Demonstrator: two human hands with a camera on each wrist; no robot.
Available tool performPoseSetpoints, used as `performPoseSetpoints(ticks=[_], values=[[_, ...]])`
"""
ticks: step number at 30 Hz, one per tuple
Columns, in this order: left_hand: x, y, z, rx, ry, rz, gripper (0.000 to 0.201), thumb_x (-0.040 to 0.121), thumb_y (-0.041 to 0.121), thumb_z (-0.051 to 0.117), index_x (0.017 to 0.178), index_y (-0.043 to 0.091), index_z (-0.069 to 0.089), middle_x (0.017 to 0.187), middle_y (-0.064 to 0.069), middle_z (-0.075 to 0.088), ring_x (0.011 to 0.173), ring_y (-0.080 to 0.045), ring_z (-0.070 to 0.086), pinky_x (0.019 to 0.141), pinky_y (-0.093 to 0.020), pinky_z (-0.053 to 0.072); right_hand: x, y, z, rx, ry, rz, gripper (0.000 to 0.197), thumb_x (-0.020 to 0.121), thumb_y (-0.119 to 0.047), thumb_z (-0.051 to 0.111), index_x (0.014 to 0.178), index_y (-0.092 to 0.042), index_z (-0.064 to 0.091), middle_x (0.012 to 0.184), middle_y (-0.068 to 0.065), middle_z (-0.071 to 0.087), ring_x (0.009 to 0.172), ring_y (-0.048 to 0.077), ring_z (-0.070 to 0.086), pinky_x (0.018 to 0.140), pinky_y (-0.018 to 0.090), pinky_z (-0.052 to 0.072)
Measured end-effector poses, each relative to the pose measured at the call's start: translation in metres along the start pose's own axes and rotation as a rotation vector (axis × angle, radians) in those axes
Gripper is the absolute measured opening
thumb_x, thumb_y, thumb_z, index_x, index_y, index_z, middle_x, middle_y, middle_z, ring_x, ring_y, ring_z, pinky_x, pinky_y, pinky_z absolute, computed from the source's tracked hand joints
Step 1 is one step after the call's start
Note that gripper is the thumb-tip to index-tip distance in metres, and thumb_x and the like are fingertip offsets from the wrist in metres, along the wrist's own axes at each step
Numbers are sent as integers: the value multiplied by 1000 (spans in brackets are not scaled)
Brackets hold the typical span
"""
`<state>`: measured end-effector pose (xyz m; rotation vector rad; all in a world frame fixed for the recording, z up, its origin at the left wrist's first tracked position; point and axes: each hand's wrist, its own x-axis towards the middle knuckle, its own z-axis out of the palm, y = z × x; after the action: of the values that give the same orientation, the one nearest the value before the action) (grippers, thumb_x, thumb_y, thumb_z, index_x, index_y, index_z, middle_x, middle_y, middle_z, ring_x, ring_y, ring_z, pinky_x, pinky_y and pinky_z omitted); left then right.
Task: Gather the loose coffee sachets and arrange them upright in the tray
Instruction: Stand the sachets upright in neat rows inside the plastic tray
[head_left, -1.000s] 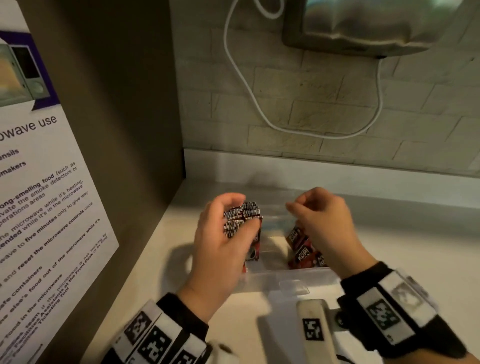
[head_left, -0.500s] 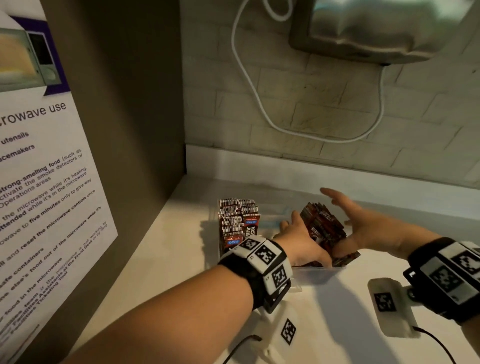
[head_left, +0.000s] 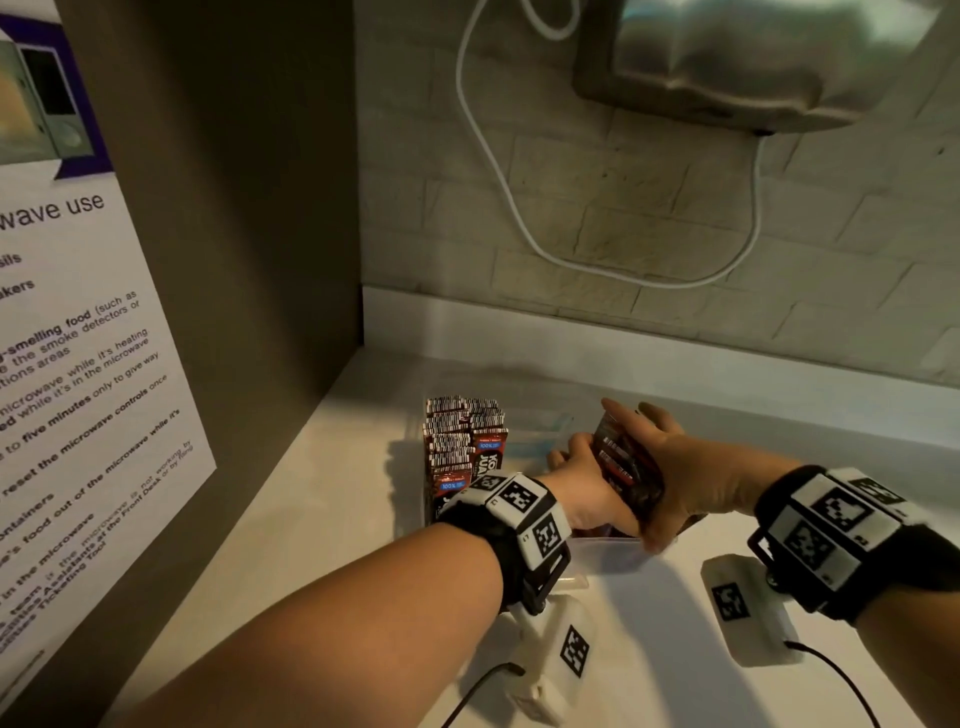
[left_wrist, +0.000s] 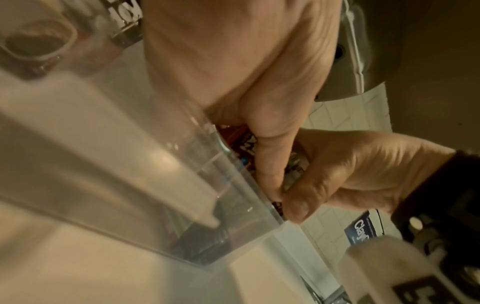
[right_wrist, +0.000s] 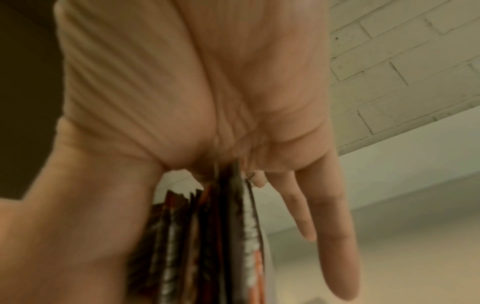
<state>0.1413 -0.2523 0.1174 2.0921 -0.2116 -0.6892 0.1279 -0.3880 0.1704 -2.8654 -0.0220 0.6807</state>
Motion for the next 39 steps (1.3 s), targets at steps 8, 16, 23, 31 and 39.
performPoseSetpoints(ticks=[8,16,23,31,39], values=[[6,4,8,-137,68,1,86,73,5,74,141,18,22,136,-8,34,124,-29,42,96,-34,46,2,12,11,143,134,-130,130,53,-15,93,150,-31,8,150,-8,9,128,18,33,92,26,50],[4,9,9,-170,84,2,83,65,-1,73,135,20,35,122,-8,54,108,-29,57,86,-43,55,-1,19,13,290,175,-158,111,58,-10,89,144,-40,25,140,-8,26,118,16,39,78,23,54],[8,9,10,-150,90,45,77,64,2,73,132,22,44,122,-5,54,106,-30,59,83,-41,56,0,16,12,270,145,-177,103,60,-8,87,130,-53,28,133,-11,24,117,16,39,78,22,52],[13,6,10,-159,167,38,52,73,7,68,122,20,54,111,-9,65,103,-32,64,92,-44,54,3,12,9,177,137,-112,105,59,-19,89,143,-40,30,145,-4,21,114,18,38,87,29,51],[16,0,7,-246,257,54,39,79,6,61,116,19,56,113,-7,64,105,-27,61,90,-37,53,5,12,15,237,202,-118,79,77,-16,76,142,-34,34,145,2,26,110,17,41,88,25,47]])
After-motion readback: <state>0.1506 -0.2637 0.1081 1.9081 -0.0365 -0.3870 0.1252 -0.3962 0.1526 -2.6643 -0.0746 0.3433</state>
